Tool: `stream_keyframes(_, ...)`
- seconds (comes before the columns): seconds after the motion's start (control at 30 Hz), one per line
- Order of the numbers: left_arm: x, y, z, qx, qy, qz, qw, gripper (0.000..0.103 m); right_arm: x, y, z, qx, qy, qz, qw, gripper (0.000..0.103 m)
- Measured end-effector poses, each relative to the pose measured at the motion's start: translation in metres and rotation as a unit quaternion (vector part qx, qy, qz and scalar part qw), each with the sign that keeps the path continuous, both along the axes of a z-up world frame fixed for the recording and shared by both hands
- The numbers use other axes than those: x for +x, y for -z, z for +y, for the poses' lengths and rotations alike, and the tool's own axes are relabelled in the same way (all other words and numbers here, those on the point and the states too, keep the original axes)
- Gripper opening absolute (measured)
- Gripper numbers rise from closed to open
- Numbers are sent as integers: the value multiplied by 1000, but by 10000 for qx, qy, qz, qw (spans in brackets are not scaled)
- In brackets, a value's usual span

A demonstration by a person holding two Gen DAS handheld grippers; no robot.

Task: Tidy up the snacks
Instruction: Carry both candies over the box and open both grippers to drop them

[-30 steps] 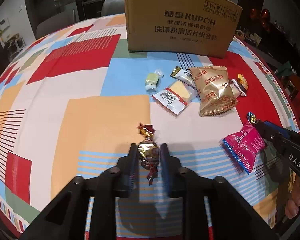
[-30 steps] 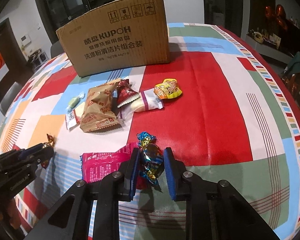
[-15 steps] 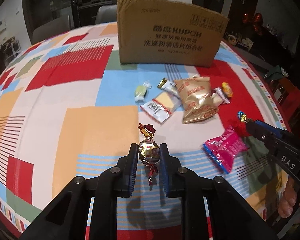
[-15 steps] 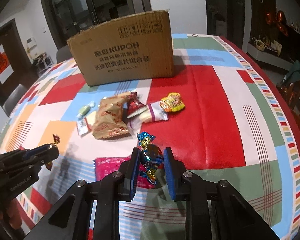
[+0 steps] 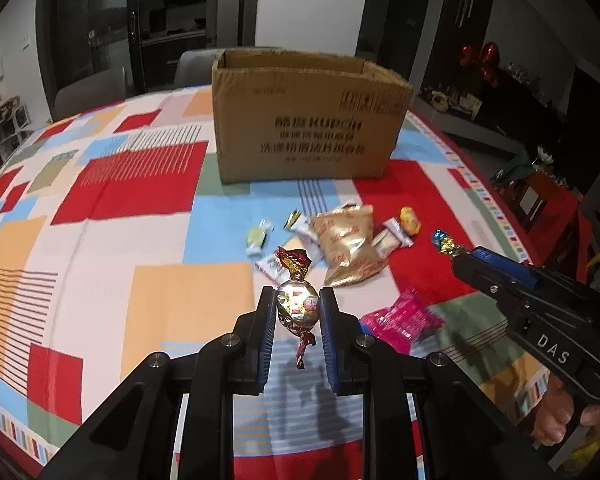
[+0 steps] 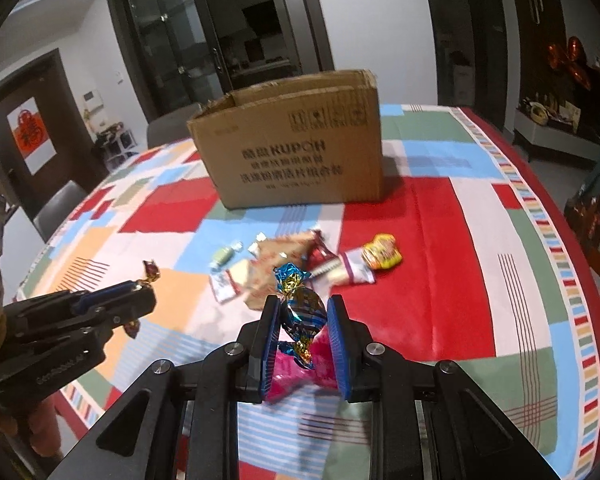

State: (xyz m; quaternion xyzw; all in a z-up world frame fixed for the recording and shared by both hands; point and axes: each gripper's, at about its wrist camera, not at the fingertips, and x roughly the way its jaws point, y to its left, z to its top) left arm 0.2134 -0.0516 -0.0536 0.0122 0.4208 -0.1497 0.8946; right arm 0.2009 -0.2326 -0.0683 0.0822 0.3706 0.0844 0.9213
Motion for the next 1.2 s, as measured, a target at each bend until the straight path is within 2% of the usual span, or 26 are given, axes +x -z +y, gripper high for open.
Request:
stream_keyframes(0.63,29,-56,-1,21,84,-772,9970,22,28,-53,12,112,-135,-679,9975,25)
stream_keyframes(1.03,70,-99,2,17,135,-1192,9928,22,70,-95,8,39,-33,-1110,9938,25)
stream_keyframes(1.2,92,-112,-1,92,242,-1238,9920,22,88,-112,6,-25,-44,-1232,9924,25)
